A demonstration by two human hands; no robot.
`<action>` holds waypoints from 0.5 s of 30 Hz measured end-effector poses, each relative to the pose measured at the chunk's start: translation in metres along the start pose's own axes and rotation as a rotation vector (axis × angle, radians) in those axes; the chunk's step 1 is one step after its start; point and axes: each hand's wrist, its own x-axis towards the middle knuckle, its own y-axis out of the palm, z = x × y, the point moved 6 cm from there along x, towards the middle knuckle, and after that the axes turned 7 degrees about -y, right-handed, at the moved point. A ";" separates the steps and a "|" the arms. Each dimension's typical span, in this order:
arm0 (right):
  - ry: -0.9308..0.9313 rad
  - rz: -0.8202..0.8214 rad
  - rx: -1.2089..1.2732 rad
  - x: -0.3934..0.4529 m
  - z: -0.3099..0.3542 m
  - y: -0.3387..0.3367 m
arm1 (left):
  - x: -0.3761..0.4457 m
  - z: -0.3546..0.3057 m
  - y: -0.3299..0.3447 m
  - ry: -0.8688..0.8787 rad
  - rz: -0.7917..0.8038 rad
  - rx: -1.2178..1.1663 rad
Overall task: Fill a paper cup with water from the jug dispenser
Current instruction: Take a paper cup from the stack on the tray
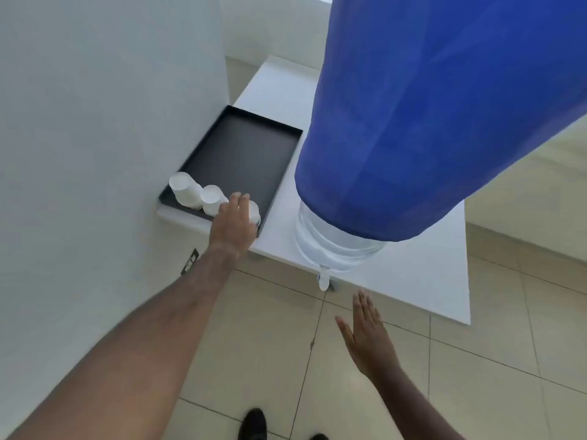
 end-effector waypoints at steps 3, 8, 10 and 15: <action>0.007 -0.015 -0.040 0.011 -0.009 0.007 | 0.019 0.003 0.008 -0.039 0.062 0.015; 0.014 -0.011 -0.024 0.025 -0.018 0.007 | 0.028 -0.002 0.028 -0.031 0.118 0.034; 0.021 -0.012 -0.025 0.030 -0.022 0.006 | 0.032 -0.004 0.028 -0.041 0.116 0.020; 0.033 -0.027 -0.009 0.032 -0.028 0.004 | 0.031 -0.005 0.019 -0.004 0.002 -0.101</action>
